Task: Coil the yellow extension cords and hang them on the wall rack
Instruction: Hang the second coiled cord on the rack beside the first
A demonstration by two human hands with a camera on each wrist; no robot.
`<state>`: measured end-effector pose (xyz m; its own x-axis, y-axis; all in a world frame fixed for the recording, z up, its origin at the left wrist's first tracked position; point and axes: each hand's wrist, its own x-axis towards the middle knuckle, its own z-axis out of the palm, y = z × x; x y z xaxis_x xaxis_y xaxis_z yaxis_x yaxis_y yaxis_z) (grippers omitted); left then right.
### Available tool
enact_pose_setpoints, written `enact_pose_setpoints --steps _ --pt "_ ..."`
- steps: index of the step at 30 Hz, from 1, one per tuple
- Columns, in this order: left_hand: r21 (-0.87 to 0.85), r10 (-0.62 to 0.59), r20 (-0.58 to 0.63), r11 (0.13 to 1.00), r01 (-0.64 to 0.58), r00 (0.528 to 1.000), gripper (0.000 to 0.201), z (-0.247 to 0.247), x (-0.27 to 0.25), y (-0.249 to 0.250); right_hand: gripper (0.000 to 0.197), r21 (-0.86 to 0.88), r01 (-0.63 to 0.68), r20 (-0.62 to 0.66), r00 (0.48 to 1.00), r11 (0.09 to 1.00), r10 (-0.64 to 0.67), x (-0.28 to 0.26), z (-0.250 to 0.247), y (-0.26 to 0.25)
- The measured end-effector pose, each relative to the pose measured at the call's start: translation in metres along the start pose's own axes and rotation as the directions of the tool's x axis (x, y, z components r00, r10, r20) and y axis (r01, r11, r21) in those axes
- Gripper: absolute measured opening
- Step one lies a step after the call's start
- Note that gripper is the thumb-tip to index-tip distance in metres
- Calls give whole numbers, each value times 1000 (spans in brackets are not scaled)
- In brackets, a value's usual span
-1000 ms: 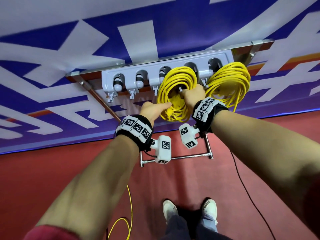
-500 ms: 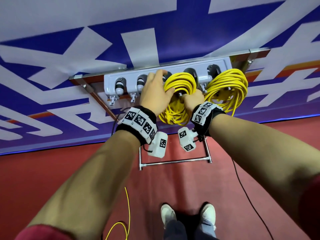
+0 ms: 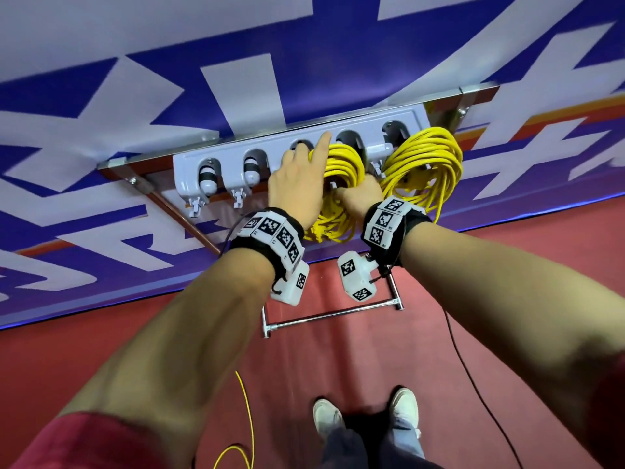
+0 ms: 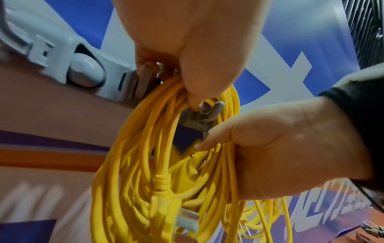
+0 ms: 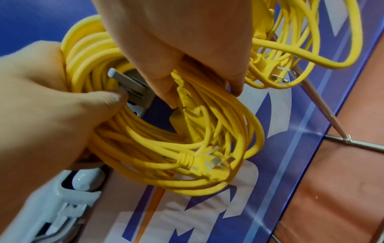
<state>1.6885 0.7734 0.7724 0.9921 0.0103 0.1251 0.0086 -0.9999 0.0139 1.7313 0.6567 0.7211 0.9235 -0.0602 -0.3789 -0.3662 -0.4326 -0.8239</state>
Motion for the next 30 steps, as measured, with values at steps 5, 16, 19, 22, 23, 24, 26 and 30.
enact_pose_setpoints --steps 5,16,19,22,23,24,26,30 --pt "11 -2 6 1000 2 1000 79 -3 -2 1 65 79 -126 17 992 989 125 -12 -3 -1" --pt "-83 -30 78 996 37 996 74 -12 0 5 66 14 -82 21 996 997 81 -36 -13 -5" --pt "-89 -37 77 995 44 996 72 -11 1 4 51 -87 -12 43 999 996 16 -38 -20 -2" --pt "-97 -45 75 994 52 996 69 -11 2 5 34 -226 59 48 998 972 -49 -40 -26 2" --pt "-99 -45 74 994 52 996 68 -11 2 5 31 -279 84 45 996 957 -75 -41 -28 3" --pt "-101 -44 75 994 52 996 68 -11 2 5 28 -326 102 39 995 940 -95 -42 -30 3" --pt "-103 -48 76 993 56 996 67 -11 2 5 26 -401 150 36 988 904 -148 -43 -34 4" --pt "-107 -56 76 992 64 996 66 -11 2 6 18 -556 248 81 966 793 -245 -47 -50 7"
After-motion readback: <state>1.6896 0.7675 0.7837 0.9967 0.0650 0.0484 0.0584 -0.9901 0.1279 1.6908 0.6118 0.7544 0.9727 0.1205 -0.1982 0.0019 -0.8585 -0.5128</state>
